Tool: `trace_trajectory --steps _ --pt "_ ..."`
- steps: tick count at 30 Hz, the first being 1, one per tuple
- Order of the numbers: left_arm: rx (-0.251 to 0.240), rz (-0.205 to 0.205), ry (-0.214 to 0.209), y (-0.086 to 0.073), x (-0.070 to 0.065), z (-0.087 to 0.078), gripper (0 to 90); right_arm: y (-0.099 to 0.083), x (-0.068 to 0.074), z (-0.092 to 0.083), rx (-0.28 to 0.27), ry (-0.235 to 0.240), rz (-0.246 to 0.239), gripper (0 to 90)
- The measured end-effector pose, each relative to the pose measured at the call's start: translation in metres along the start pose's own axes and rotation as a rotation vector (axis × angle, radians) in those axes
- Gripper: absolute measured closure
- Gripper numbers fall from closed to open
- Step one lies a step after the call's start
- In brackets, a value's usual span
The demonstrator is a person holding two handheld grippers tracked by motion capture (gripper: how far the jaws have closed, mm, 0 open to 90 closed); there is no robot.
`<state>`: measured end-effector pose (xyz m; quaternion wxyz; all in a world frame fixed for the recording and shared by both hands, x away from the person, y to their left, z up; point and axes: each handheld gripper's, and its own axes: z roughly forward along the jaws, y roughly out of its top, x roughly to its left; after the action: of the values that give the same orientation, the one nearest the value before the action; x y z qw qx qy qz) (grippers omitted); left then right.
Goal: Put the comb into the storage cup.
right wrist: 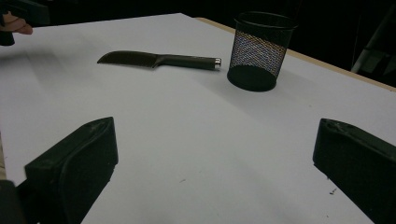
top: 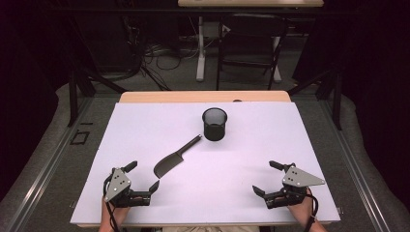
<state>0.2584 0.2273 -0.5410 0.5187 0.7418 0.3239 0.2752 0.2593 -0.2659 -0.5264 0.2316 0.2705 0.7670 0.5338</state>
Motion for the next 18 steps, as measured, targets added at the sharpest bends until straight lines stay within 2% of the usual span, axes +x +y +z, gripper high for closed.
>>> trace_trajectory --steps 18 --pt "0.033 -0.014 0.011 0.006 0.002 0.014 0.3 0.000 -0.002 0.004 0.013 0.002 -0.001 0.0"
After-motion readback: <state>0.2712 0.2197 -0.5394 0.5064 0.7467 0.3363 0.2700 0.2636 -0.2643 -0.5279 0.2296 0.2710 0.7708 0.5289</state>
